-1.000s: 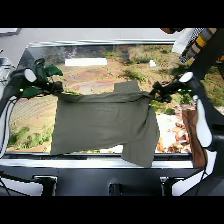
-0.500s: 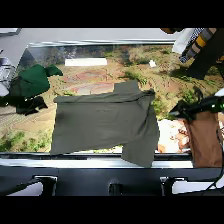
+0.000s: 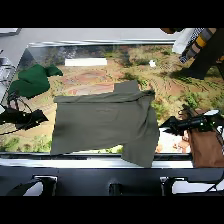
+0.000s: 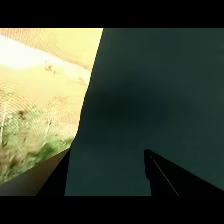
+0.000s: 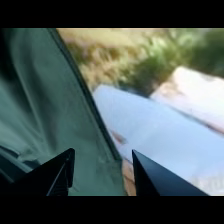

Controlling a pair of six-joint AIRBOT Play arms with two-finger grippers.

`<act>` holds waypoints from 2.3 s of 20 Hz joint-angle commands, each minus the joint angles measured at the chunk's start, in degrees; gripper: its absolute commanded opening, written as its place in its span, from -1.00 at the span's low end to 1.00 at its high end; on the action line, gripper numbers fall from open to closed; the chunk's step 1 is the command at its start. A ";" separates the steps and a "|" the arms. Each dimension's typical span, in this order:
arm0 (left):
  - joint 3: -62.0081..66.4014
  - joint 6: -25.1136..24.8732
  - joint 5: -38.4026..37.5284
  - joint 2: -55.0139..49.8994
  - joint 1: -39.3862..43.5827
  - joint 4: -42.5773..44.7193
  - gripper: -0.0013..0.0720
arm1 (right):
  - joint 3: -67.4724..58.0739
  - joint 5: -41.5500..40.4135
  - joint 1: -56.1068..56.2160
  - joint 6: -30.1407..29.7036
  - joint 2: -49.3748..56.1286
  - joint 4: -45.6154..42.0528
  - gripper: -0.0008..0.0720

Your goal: Fold the clothes and pants, and hang the long-sleeved shirts on hangers.

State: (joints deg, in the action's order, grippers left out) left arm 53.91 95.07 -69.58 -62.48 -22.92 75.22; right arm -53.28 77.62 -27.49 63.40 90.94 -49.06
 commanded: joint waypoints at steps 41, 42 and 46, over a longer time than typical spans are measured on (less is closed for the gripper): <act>-25.31 -15.76 -3.48 -3.19 -15.91 -12.63 -0.91 | 5.27 -1.68 7.04 -0.13 -11.19 1.88 -0.89; -25.31 -16.76 -3.28 -3.19 -15.91 -13.90 -0.92 | 5.27 -0.76 7.06 -0.17 -11.23 2.40 -0.89; -23.32 -18.82 -2.16 -3.15 -15.61 -20.02 -0.93 | 5.25 -0.11 10.23 -3.17 -14.19 8.76 -0.90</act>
State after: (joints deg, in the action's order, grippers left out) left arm 29.34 77.76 -72.44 -65.63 -38.83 59.16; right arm -47.94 77.23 -19.46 62.17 78.74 -44.77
